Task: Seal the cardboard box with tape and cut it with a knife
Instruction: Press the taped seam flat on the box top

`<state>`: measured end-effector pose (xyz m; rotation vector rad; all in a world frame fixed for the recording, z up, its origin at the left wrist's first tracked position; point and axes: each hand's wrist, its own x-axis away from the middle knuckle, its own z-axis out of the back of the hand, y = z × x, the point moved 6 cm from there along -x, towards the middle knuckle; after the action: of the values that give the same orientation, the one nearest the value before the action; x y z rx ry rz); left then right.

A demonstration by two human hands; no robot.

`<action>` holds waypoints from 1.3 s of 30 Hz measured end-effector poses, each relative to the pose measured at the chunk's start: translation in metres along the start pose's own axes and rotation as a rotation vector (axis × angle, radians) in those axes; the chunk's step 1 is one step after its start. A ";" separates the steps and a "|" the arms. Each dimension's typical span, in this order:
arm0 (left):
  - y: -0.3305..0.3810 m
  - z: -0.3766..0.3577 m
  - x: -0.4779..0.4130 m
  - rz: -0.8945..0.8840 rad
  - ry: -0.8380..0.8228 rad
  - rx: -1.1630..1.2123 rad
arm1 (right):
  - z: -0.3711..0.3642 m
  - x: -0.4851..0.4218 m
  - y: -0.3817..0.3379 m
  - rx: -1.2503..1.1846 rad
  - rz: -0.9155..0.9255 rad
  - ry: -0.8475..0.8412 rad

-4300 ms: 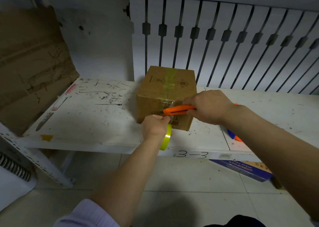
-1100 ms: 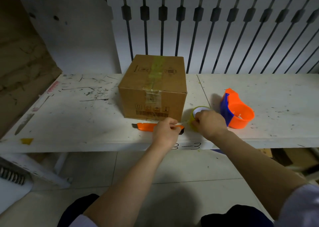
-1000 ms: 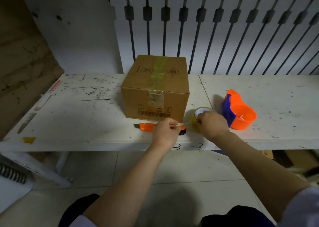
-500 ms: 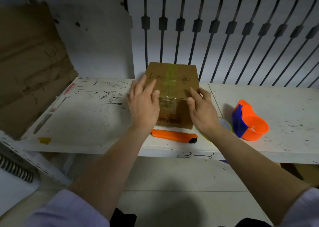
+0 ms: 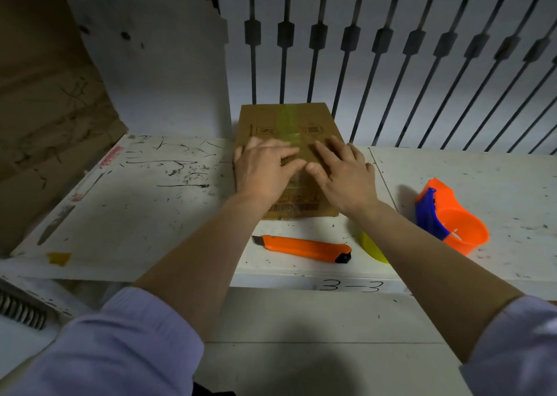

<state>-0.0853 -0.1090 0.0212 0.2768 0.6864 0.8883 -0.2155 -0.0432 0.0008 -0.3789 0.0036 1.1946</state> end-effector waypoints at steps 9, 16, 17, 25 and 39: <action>0.001 -0.011 0.003 -0.220 0.029 -0.080 | -0.005 -0.002 0.007 0.061 0.013 0.155; 0.000 -0.015 0.009 -0.315 0.086 -0.197 | -0.010 -0.002 0.011 0.039 0.048 0.252; 0.000 -0.015 0.010 -0.319 0.086 -0.214 | -0.010 -0.002 0.012 0.036 0.052 0.257; -0.002 -0.016 0.019 -0.254 0.069 -0.347 | -0.011 0.003 0.012 0.080 0.043 0.211; -0.012 -0.011 0.021 -0.184 0.025 -0.242 | -0.009 0.000 0.007 0.048 -0.003 0.221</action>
<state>-0.0756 -0.1004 -0.0024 -0.0143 0.6101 0.7901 -0.2203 -0.0437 -0.0093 -0.4670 0.2225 1.1423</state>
